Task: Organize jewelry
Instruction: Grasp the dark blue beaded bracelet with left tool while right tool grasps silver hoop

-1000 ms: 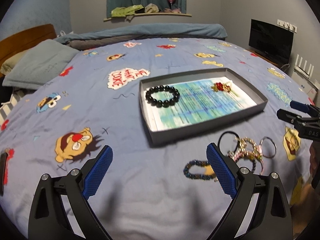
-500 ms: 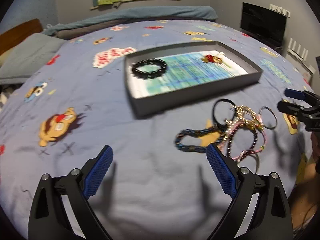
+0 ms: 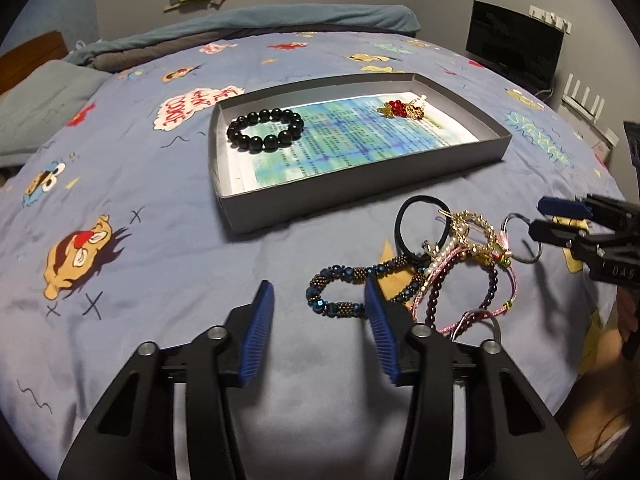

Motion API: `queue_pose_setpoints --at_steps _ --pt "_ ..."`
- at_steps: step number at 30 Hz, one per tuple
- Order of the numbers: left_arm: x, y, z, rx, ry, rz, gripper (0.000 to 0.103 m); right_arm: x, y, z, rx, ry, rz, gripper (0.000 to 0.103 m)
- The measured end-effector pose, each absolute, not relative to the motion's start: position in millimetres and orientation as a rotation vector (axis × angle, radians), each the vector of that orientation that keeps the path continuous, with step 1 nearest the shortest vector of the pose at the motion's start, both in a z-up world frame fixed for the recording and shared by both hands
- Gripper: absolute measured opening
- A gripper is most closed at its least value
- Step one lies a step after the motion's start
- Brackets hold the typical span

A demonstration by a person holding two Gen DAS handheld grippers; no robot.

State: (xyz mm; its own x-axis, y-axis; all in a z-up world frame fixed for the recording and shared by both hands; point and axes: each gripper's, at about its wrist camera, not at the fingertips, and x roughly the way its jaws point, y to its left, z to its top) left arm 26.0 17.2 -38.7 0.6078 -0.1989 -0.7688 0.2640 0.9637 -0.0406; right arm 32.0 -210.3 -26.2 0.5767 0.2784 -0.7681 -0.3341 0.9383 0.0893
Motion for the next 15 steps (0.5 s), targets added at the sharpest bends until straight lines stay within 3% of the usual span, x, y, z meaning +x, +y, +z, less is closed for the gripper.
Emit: queue_pose_setpoints --at_steps 5,15 --pt "28.8 13.0 -41.8 0.094 0.886 -0.269 0.032 32.6 -208.2 -28.4 -0.077 0.894 0.359 0.045" --pt "38.9 8.5 -55.7 0.120 0.925 -0.262 0.028 34.2 -195.0 -38.1 -0.146 0.897 0.364 0.031"
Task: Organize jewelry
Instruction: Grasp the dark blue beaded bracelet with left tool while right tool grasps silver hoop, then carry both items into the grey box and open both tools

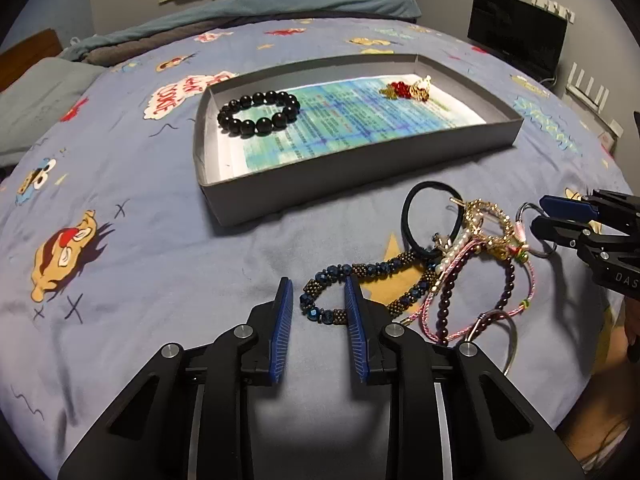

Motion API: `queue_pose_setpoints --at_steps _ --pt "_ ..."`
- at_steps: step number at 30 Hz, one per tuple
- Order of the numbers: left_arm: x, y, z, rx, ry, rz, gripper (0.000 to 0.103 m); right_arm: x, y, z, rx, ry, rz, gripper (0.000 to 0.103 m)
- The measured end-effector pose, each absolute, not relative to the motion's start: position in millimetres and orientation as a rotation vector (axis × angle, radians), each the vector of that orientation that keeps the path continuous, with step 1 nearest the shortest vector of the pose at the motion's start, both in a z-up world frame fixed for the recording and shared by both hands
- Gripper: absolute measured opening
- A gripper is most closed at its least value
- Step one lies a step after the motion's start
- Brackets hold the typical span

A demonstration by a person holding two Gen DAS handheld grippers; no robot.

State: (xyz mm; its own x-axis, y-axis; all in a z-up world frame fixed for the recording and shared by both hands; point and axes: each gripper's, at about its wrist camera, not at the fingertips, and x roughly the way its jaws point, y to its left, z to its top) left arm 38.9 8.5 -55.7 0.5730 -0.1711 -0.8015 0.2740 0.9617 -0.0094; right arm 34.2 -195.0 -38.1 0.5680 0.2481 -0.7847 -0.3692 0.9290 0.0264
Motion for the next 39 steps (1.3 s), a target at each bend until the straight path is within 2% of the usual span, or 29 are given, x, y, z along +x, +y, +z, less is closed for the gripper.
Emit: queue_pose_setpoints --at_steps 2,5,8,10,17,39 --pt "40.7 6.6 -58.7 0.136 0.932 -0.259 0.028 34.7 -191.8 -41.7 -0.171 0.896 0.363 0.028" --pt "42.5 4.8 -60.8 0.148 0.934 -0.259 0.026 34.3 -190.1 -41.5 -0.183 0.886 0.369 0.016" --pt "41.8 2.6 -58.5 0.171 0.919 -0.257 0.009 33.8 -191.1 -40.8 -0.179 0.876 0.374 0.008" --pt "38.8 2.8 -53.8 0.178 0.898 -0.260 0.008 33.9 -192.8 -38.1 -0.162 0.868 0.380 0.005" --pt "23.5 10.6 -25.1 0.148 0.779 -0.276 0.008 28.5 -194.8 -25.2 -0.138 0.808 0.394 0.004" --pt "11.9 15.5 29.3 0.137 0.582 -0.236 0.008 32.1 -192.5 16.4 -0.140 0.625 0.329 0.004"
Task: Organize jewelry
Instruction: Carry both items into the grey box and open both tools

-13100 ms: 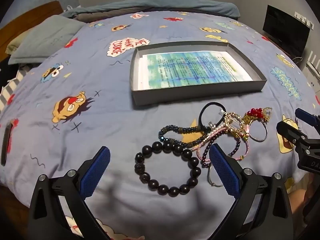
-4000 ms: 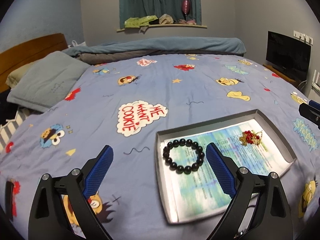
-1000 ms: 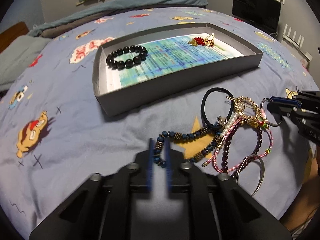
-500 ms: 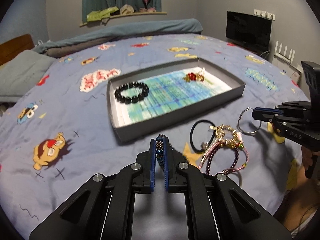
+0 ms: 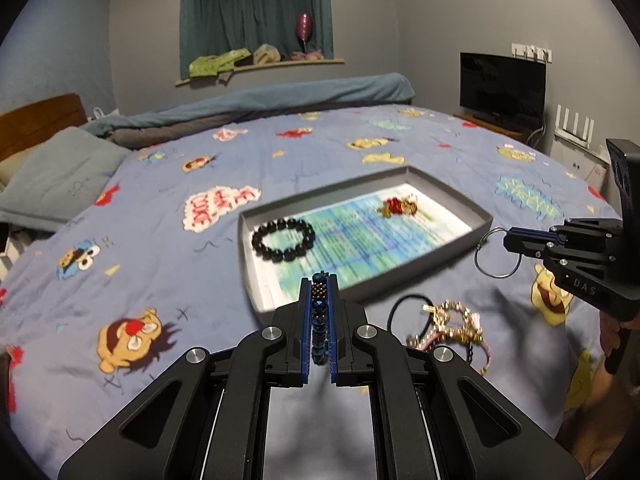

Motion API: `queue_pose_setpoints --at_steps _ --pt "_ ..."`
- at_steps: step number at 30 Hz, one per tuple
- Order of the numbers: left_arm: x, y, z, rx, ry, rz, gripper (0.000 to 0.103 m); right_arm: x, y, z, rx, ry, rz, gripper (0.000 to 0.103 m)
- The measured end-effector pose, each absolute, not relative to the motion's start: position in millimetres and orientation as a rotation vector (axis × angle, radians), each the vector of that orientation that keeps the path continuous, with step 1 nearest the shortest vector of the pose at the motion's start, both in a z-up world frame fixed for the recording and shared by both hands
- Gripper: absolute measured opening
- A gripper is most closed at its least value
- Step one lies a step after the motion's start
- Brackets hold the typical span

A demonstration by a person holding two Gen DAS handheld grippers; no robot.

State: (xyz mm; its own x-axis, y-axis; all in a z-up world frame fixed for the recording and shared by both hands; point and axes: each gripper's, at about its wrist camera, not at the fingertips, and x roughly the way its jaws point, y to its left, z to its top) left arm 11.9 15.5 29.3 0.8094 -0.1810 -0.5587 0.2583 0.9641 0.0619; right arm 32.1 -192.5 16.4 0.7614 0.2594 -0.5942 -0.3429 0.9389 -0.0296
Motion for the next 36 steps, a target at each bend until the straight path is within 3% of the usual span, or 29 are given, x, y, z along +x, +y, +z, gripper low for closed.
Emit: queue_pose_setpoints --at_steps 19,36 --pt "74.1 7.6 70.0 0.120 0.485 -0.225 0.008 99.8 -182.0 37.7 -0.192 0.505 0.240 0.004" --pt "124.5 23.3 7.9 0.007 0.684 -0.313 0.008 133.8 -196.9 -7.0 -0.107 0.684 0.304 0.004"
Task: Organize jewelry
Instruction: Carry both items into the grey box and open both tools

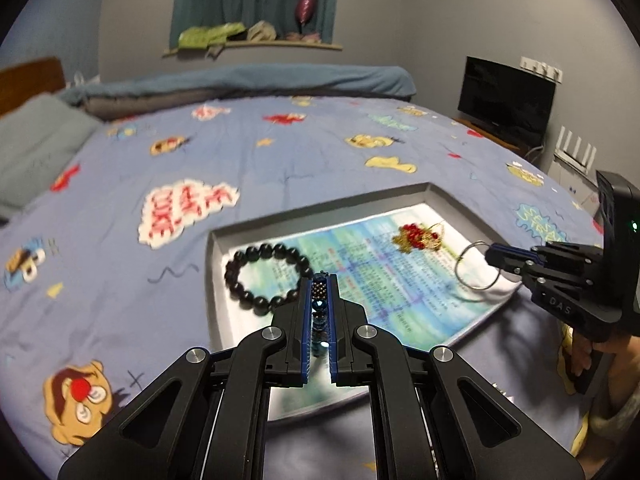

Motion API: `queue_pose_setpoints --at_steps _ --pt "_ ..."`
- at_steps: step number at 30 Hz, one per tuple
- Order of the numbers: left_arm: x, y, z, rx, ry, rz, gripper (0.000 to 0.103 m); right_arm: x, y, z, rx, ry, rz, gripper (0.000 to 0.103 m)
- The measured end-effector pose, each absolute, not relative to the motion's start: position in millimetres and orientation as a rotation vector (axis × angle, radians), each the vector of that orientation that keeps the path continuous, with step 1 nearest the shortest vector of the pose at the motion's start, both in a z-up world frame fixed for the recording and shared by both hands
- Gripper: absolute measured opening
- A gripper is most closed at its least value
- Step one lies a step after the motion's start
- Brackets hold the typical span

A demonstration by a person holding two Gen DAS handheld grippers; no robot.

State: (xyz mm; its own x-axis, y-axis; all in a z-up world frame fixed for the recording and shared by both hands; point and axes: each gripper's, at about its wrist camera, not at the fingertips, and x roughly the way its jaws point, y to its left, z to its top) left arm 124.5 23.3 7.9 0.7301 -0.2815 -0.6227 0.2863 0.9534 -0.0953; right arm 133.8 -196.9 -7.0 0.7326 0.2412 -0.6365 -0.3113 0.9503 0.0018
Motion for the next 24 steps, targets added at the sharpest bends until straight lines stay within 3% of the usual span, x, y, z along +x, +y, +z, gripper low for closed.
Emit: queue_pose_setpoints --at_steps 24 --pt "141.6 23.0 -34.0 -0.022 0.858 -0.326 0.008 151.0 -202.7 -24.3 -0.086 0.778 0.277 0.004"
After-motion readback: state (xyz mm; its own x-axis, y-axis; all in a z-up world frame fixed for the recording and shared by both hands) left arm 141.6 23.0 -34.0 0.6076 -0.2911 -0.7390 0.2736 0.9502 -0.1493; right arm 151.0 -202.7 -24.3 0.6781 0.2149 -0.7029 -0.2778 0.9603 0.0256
